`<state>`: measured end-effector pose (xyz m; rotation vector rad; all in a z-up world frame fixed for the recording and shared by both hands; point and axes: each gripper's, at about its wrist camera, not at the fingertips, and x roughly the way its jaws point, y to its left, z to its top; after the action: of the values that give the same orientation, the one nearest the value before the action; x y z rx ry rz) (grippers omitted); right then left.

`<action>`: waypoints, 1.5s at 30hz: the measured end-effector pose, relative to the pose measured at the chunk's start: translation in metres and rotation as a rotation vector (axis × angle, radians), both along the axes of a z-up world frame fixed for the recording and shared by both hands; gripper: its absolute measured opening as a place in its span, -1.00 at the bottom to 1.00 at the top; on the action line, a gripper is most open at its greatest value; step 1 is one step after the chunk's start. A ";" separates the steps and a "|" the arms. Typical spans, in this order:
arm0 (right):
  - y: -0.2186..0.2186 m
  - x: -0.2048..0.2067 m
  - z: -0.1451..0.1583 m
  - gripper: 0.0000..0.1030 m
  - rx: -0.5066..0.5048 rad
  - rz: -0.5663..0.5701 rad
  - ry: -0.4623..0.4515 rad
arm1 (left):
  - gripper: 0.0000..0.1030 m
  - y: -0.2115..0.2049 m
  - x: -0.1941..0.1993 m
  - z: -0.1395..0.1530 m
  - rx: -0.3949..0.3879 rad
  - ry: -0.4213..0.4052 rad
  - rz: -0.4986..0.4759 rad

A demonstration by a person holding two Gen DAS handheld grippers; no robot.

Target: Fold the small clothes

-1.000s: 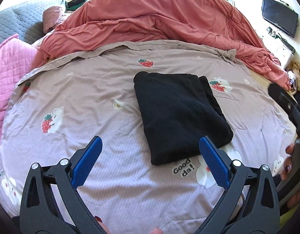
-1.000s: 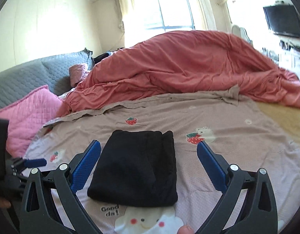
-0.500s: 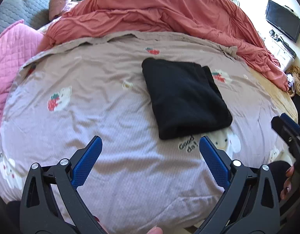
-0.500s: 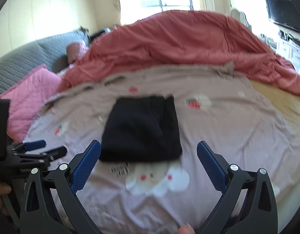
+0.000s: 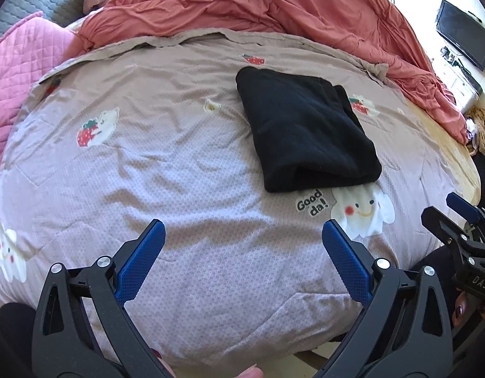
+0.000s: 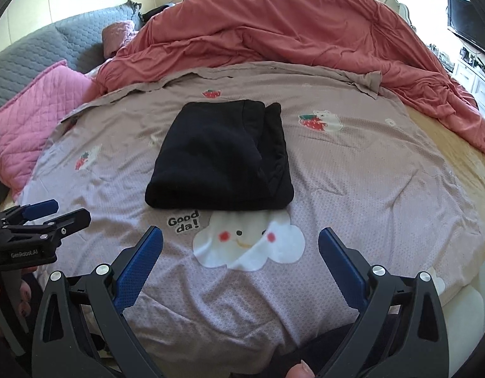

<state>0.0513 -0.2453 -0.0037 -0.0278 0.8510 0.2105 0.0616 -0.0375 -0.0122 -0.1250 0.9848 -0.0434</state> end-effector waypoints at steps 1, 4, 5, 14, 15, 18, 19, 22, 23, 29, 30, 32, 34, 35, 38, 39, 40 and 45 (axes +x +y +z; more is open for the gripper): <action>0.000 0.000 0.000 0.91 0.000 -0.001 -0.001 | 0.83 0.000 -0.001 -0.002 -0.002 0.007 -0.001; -0.001 0.000 0.001 0.91 0.003 -0.001 -0.006 | 0.83 0.000 -0.001 -0.003 -0.009 0.016 0.004; -0.002 0.000 0.001 0.91 0.003 -0.002 -0.006 | 0.83 0.000 -0.001 -0.003 -0.010 0.018 0.005; 0.000 -0.001 0.003 0.91 -0.018 0.009 -0.018 | 0.83 -0.001 -0.001 -0.003 -0.006 0.028 0.007; 0.000 -0.001 0.003 0.91 -0.018 0.010 -0.019 | 0.83 0.000 -0.001 -0.003 -0.004 0.027 0.011; -0.002 0.000 0.003 0.91 -0.019 0.004 -0.020 | 0.83 0.001 -0.001 -0.002 -0.004 0.031 0.019; -0.002 0.000 0.003 0.91 -0.018 0.002 -0.019 | 0.83 0.001 -0.001 -0.002 -0.004 0.032 0.020; -0.004 0.000 0.003 0.91 -0.016 -0.004 -0.019 | 0.83 0.003 -0.001 -0.001 0.003 0.030 0.027; -0.004 0.001 0.003 0.91 -0.016 -0.004 -0.019 | 0.83 0.003 -0.001 0.000 0.007 0.029 0.027; -0.005 0.001 0.003 0.91 -0.019 -0.006 -0.020 | 0.83 0.003 -0.001 0.002 0.019 0.023 0.032; -0.006 0.001 0.003 0.91 -0.019 -0.006 -0.019 | 0.83 0.004 -0.001 0.002 0.018 0.023 0.033; -0.005 0.001 0.003 0.91 -0.017 -0.008 -0.019 | 0.83 0.005 -0.001 0.002 0.016 0.024 0.035; -0.006 0.001 0.003 0.91 -0.016 -0.009 -0.018 | 0.83 0.006 -0.001 0.002 0.016 0.024 0.035; -0.006 0.001 0.003 0.91 -0.016 -0.010 -0.018 | 0.83 0.007 -0.001 0.003 0.016 0.023 0.036; -0.007 0.002 0.003 0.91 -0.015 -0.013 -0.018 | 0.83 0.008 0.000 0.003 0.017 0.023 0.037; -0.007 0.002 0.003 0.91 -0.016 -0.012 -0.019 | 0.83 0.007 0.000 0.003 0.017 0.023 0.037; -0.007 0.002 0.003 0.91 -0.015 -0.010 -0.019 | 0.83 0.008 0.000 0.003 0.017 0.023 0.037; -0.007 0.002 0.003 0.91 -0.015 -0.011 -0.019 | 0.83 0.008 0.000 0.004 0.020 0.022 0.037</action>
<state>0.0531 -0.2525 -0.0005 -0.0394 0.8336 0.1932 0.0612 -0.0296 -0.0082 -0.1252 1.0047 0.0016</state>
